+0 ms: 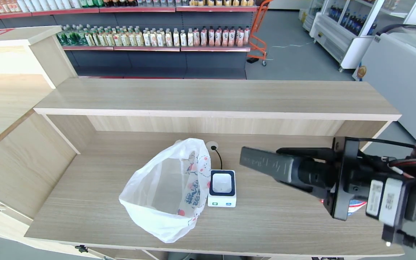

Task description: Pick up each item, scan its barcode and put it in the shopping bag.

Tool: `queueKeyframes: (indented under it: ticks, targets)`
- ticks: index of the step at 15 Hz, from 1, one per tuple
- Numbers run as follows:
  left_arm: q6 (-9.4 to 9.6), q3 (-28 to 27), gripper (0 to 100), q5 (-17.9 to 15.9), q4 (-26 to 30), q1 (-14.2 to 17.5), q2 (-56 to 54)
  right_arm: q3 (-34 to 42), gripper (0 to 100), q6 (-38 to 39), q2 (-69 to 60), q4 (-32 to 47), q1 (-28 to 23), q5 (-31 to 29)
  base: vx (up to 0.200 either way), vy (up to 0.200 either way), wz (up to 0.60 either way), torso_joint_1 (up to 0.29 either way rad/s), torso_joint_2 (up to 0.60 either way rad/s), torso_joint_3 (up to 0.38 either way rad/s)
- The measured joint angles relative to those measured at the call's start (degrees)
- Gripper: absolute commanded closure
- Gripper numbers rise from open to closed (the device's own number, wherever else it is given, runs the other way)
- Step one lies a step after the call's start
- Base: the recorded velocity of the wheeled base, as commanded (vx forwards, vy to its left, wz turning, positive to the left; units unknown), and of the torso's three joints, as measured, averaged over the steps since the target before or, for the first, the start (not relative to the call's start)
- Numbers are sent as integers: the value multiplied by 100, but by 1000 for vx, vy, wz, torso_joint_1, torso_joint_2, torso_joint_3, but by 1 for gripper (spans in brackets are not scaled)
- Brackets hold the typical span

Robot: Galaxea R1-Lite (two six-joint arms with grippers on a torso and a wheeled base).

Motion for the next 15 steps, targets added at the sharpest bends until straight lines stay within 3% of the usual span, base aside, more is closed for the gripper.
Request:
queueKeyframes:
  ticks: [4, 7, 9, 15]
  targets:
    - [-2, 0, 0, 0, 0, 0, 0, 406, 100, 5650, -646, 95, -730, -1713, 0, 0, 0, 0, 0, 0]
    - [0, 0, 0, 0, 0, 2, 0, 811, 100, 8137, -690, 145, -946, -2172, 0, 0, 0, 0, 0, 0]
    - [0, 0, 0, -2, 0, 2, 0, 916, 100, 8916, -529, 156, -1009, -2236, 0, 0, 0, 0, 0, 0]
    - [2, 0, 0, -2, 0, -2, 0, 1175, 100, 9527, -118, 167, -1112, -2258, 0, 0, 0, 0, 0, 0]
